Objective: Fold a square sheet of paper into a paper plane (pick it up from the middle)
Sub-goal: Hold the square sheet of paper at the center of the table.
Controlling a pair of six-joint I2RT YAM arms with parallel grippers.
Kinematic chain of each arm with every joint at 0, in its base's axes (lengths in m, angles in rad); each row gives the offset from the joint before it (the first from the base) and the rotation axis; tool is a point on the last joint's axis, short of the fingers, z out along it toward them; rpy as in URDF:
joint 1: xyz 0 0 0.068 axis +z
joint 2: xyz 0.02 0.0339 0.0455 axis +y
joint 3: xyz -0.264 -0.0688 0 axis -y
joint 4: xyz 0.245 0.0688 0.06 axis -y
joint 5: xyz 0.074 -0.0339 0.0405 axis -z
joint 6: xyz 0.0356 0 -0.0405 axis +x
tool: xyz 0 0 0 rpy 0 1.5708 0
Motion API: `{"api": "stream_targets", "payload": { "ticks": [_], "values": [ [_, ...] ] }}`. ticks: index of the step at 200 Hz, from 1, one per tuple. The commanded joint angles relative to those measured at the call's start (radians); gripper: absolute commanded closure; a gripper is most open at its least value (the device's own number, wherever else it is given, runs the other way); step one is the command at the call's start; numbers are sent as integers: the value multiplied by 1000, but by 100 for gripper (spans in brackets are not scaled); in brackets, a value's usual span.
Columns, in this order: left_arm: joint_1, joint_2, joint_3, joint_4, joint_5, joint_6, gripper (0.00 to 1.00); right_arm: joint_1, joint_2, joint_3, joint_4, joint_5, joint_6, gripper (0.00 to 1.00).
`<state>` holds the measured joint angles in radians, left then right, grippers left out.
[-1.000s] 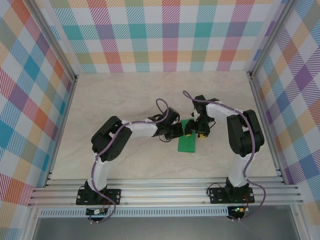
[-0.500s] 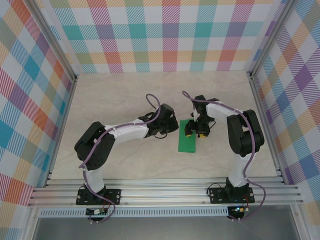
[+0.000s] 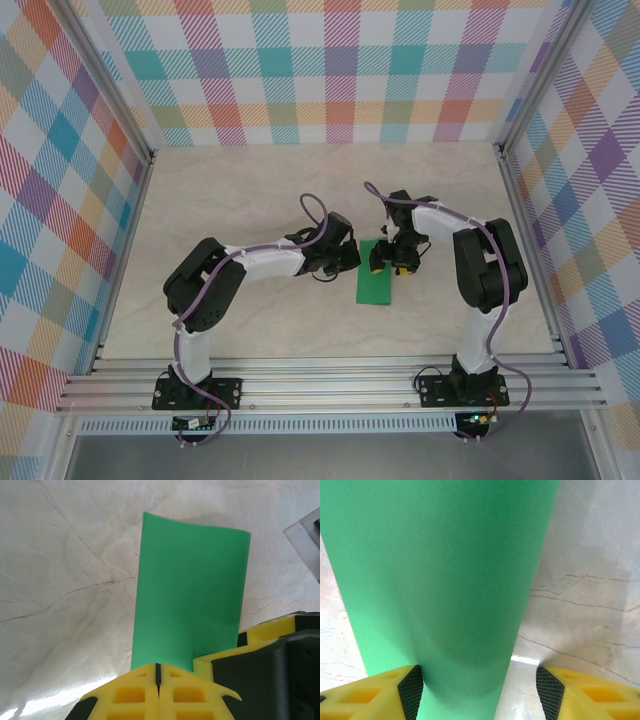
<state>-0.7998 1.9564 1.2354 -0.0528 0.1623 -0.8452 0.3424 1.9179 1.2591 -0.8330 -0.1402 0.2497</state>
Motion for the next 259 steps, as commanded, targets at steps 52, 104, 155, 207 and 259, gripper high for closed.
{"api": "stream_targets", "payload": {
  "ticks": [52, 104, 155, 207, 259],
  "values": [
    [-7, 71, 80, 1, 83, -2, 98, 1, 49, -7, 12, 48, 2, 34],
    [-8, 101, 91, -14, 79, -8, 100, 0, 50, -9, 15, 42, 7, 34],
    [-8, 125, 96, -7, 88, -12, 100, 0, 55, -9, 18, 39, 7, 34],
    [-9, 145, 103, -35, 85, -8, 100, 0, 55, -9, 17, 41, 7, 34],
    [-16, 165, 132, -114, 59, 15, 100, -1, 55, -6, 14, 42, 8, 34]
  ]
}}
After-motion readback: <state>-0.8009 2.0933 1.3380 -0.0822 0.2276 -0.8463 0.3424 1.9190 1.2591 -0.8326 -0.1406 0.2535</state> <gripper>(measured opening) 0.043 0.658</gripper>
